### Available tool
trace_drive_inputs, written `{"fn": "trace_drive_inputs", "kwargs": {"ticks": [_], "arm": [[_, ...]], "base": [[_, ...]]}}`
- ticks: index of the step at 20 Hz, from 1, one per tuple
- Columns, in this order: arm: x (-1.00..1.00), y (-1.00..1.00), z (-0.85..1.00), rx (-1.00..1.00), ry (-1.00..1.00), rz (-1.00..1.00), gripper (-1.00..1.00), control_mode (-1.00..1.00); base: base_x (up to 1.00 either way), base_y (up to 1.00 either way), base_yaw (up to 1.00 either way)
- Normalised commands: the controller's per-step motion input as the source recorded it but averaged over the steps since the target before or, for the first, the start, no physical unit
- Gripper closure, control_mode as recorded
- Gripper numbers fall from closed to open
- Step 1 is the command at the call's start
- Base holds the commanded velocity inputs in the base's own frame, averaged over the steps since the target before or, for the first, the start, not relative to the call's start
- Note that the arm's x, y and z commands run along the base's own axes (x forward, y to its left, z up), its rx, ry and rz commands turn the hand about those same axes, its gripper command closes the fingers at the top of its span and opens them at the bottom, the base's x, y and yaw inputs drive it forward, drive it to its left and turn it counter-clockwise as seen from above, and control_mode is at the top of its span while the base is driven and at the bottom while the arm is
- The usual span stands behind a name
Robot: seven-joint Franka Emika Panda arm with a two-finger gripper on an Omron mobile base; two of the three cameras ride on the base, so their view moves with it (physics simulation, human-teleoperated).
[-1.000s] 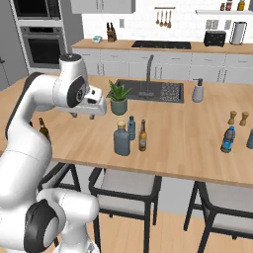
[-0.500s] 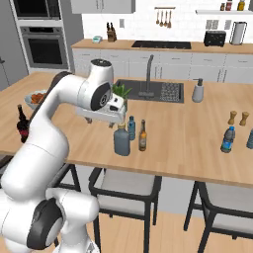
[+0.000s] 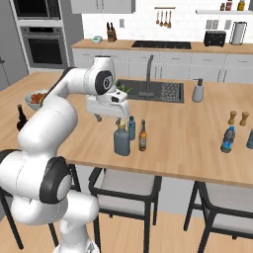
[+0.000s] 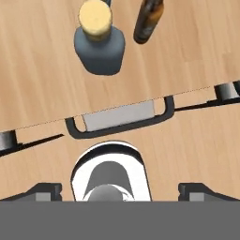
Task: Move the plastic bottles in the middle to the plastics group, and the glass bottles in the middle to the glass group.
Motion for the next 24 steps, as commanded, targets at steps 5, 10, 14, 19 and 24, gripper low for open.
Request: {"fn": "trace_drive_inputs", "kwargs": {"ticks": [5, 10, 14, 19, 24], "arm": [[0.44, 0.22, -0.13, -0.24, 0.01, -0.20, -1.00, -1.00], [0.42, 0.04, -0.16, -0.09, 0.01, -0.14, -1.00, -1.00], [0.29, -0.02, -0.20, -0.01, 0.00, -0.09, -1.00, -1.00], [0.21, -0.09, -0.23, 0.01, -0.01, -0.08, -1.00, -1.00], [0.24, -0.25, -0.27, 0.05, -0.02, -0.08, -1.00, -1.00]], "base": [[0.00, 0.00, 0.00], [0.00, 0.00, 0.00], [0.00, 0.00, 0.00], [0.00, 0.00, 0.00], [0.00, 0.00, 0.00]]}}
